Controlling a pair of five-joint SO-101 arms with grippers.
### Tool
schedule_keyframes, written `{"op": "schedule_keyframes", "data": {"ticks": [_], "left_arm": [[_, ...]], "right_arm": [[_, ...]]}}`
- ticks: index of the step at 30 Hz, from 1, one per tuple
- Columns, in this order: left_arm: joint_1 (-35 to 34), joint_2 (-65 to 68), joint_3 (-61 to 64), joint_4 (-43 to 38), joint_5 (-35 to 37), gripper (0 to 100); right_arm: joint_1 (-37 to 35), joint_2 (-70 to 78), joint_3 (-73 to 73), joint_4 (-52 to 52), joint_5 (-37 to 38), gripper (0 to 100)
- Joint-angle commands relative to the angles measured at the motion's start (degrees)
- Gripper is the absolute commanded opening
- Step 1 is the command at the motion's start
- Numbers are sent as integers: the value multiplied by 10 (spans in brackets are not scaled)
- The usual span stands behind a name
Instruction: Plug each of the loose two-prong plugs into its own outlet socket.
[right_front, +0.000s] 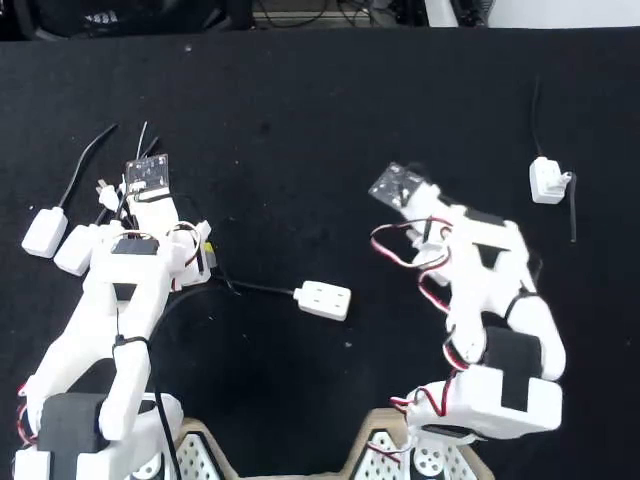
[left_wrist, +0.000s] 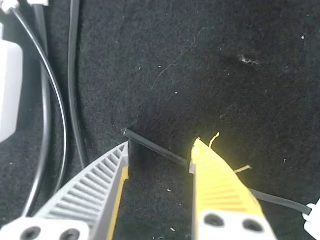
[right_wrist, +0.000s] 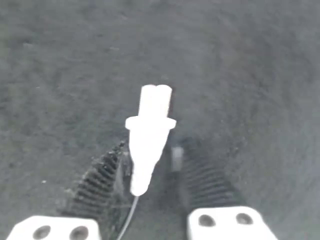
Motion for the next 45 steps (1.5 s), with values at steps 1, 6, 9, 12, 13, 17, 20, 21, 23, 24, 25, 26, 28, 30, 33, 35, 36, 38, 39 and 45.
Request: {"op": "schedule_keyframes", "data": {"ticks": [1,6,9,12,13,17,20,21,23,24,25,26,28,30,33,35,36,38,39,45], "left_arm": [[0,-18,-2,-6,6,198],[0,-18,-2,-7,6,198],[0,-18,-2,-7,6,198],[0,-18,-2,-7,6,198],[0,-18,-2,-7,6,198],[-1,-18,-2,-4,6,198],[-4,-18,-2,-4,6,198],[-4,-18,-2,-4,6,198],[-2,-17,-2,-4,6,198],[0,-17,-2,-4,6,198],[0,-16,-2,-4,6,198],[0,-15,-2,-4,6,198],[0,-15,-2,-5,6,198],[0,-16,-2,-6,6,198],[0,-16,-2,-6,6,198],[0,-15,-2,-6,6,198],[0,-15,-2,-6,6,198],[0,-14,-2,-6,6,198],[0,-14,-2,-6,6,198],[0,-16,-2,-6,6,198]], "right_arm": [[28,-13,-36,-11,-28,8],[4,-98,-81,109,-106,10],[-30,-145,-151,247,-135,10],[-74,-153,-223,371,-89,10],[-89,-153,-233,394,-52,10],[-124,-140,-193,398,52,10],[-125,-121,-116,324,58,10],[-125,-115,-87,294,58,10],[-125,-111,-35,240,55,10],[-128,-111,-15,220,50,10],[-128,-112,0,205,33,11],[-129,-112,8,195,3,11],[-129,-111,10,198,-45,20],[-128,-112,5,218,-60,79],[-128,-112,-30,260,-59,167],[-124,-111,-69,284,-59,169],[-121,-110,-89,294,-59,161],[-103,-107,-124,304,-53,141],[-93,-107,-137,304,-36,129],[-48,-111,-195,309,31,109]]}}
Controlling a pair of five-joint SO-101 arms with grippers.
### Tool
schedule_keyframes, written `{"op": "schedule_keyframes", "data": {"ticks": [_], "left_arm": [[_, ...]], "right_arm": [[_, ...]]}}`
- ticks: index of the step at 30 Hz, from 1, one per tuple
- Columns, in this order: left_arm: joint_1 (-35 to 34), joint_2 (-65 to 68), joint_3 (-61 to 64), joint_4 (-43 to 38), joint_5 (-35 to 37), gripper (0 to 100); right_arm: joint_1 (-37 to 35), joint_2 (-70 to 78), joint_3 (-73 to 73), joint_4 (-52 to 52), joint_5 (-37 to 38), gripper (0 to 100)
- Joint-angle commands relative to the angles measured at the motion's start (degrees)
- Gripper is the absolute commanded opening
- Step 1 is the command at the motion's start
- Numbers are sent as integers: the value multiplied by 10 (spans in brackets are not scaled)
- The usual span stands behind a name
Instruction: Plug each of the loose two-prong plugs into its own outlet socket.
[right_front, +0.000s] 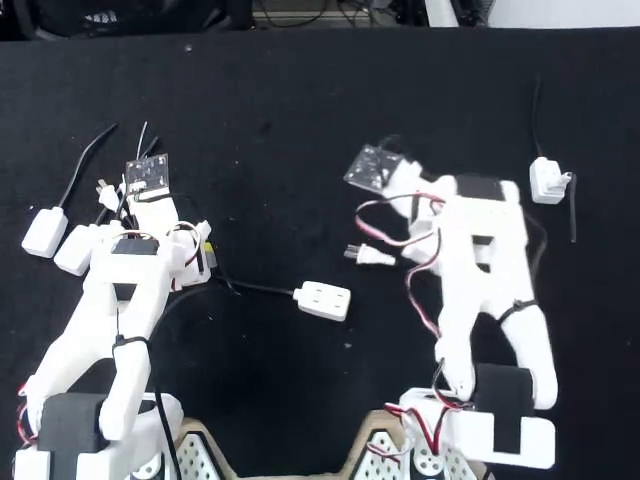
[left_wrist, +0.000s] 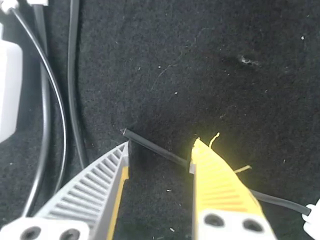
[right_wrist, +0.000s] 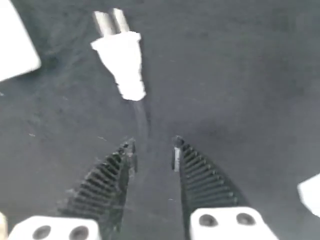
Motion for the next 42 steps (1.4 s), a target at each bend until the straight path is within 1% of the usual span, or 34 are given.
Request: {"op": "schedule_keyframes", "data": {"ticks": [1,4,5,7,9,13,15,18,23,26,30,31,32,34,35,36,37,42], "left_arm": [[0,-17,-2,-7,6,198],[0,-17,-2,-7,6,198],[0,-17,-2,-7,6,198],[-1,-17,-2,-7,6,198],[-1,-17,-2,-7,6,198],[0,-17,-2,-7,6,198],[0,-17,-2,-7,6,198],[0,-17,-2,-7,6,198],[-1,-15,-2,-7,6,198],[0,-15,-2,-7,6,198],[0,-15,-3,-7,6,198],[0,-16,-3,-7,6,198],[0,-16,-3,-7,6,198],[0,-16,-3,-7,6,198],[0,-17,-3,-7,6,198],[0,-17,-3,-7,6,198],[0,-17,-3,-7,6,198],[0,-17,-3,-7,6,198]], "right_arm": [[18,-5,-57,11,-19,117],[-30,3,-49,28,-116,157],[-50,3,-28,30,-124,166],[-92,4,22,18,-98,178],[-120,7,73,-39,-64,178],[-129,9,135,-178,-63,178],[-128,10,145,-194,-63,178],[-130,31,144,-190,-62,179],[-129,96,138,-239,-62,178],[-126,124,105,-225,-63,177],[-118,127,58,-209,-95,175],[-117,130,48,-209,-98,162],[-117,132,39,-209,-98,132],[-120,133,29,-209,-98,30],[-120,133,24,-206,-99,5],[-120,132,25,-204,-99,25],[-119,132,25,-195,-98,11],[-99,112,-15,-90,-96,11]]}}
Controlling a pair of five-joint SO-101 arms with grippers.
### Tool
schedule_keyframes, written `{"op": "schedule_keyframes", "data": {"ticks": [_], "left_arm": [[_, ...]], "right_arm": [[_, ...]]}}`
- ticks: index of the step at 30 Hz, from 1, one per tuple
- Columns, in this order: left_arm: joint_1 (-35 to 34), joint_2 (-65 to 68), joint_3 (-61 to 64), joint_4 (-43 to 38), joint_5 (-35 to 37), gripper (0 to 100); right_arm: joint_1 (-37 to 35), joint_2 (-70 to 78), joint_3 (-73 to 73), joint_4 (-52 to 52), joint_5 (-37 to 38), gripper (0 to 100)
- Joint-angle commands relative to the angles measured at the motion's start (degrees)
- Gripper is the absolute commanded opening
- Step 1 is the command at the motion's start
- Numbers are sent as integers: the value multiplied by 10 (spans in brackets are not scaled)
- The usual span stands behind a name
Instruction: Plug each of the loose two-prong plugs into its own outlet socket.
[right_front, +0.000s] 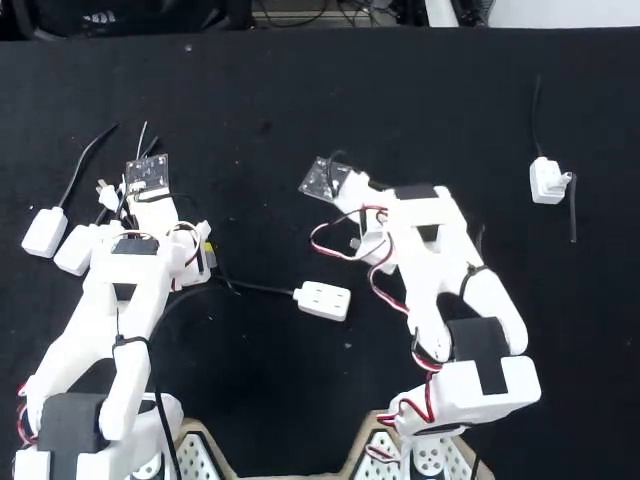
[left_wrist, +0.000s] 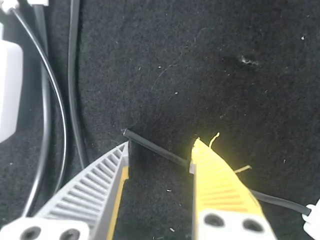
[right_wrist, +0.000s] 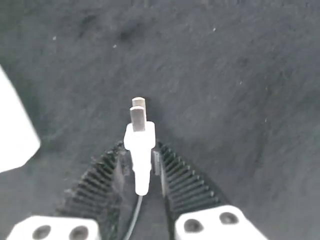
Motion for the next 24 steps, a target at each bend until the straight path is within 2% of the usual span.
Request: {"op": "schedule_keyframes", "data": {"ticks": [1,9,16,24], "left_arm": [[0,-17,-3,-7,6,198],[-2,-18,-3,-6,6,198],[-3,-18,-3,-7,6,198],[0,-18,-3,-7,6,198]], "right_arm": [[25,-26,-61,75,-3,11],[28,-35,-135,250,16,11],[26,23,-22,64,24,11],[28,34,-9,95,1,15]]}}
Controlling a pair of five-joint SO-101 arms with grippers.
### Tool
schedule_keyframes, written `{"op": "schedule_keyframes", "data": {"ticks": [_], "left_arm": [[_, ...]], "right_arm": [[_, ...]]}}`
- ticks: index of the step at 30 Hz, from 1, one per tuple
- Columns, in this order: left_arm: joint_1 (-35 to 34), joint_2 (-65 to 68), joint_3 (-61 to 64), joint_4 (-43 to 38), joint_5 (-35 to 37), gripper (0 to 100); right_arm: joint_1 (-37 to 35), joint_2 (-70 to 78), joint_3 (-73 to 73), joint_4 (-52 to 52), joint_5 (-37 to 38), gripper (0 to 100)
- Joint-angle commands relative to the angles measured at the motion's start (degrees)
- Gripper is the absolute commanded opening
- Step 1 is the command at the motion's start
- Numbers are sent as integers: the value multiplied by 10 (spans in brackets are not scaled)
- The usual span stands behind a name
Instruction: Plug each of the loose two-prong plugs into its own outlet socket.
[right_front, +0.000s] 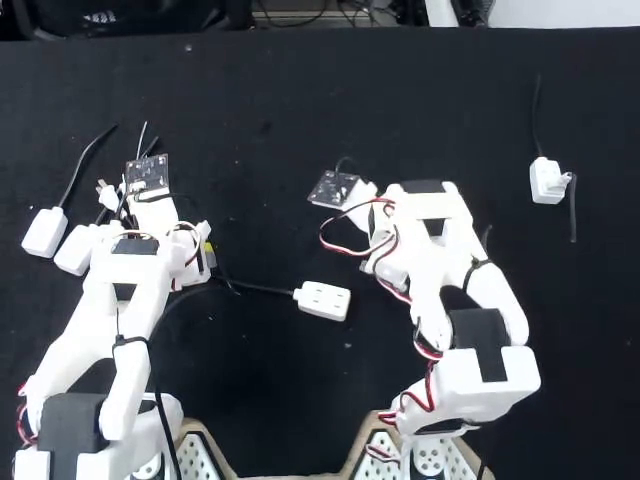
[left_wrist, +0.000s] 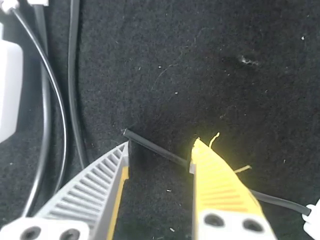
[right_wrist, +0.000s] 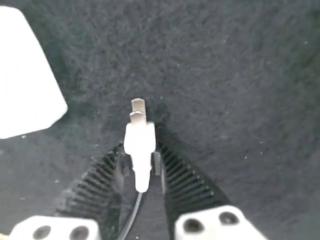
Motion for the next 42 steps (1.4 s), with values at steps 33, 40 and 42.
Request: {"op": "schedule_keyframes", "data": {"ticks": [33,40,42], "left_arm": [[1,-18,-2,-4,41,198],[1,-24,-2,-5,42,198],[0,-47,10,-7,48,198]], "right_arm": [[-81,-263,113,33,-53,11],[-221,-392,195,-35,-172,11],[-238,-407,228,-99,-201,11]]}}
